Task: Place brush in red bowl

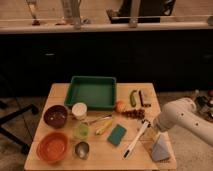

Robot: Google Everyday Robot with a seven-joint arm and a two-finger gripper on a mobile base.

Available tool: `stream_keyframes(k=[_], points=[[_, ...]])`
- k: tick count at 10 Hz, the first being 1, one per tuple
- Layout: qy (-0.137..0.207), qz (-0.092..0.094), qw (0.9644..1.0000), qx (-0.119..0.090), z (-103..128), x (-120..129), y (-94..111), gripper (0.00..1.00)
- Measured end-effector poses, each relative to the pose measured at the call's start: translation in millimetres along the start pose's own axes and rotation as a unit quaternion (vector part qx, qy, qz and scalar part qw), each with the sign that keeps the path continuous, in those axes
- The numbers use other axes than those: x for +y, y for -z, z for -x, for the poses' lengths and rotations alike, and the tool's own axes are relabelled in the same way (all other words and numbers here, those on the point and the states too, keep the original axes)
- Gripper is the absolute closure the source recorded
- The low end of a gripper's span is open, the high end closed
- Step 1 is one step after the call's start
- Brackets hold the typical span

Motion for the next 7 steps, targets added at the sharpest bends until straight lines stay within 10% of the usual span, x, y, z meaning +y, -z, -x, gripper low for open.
stream_keyframes(k=[3,7], points=[[-0.064,0.002,0.998,0.004,13,26,-3,0.2],[-0.166,-0.012,0.9858,0.023,27,41,-19,0.2]])
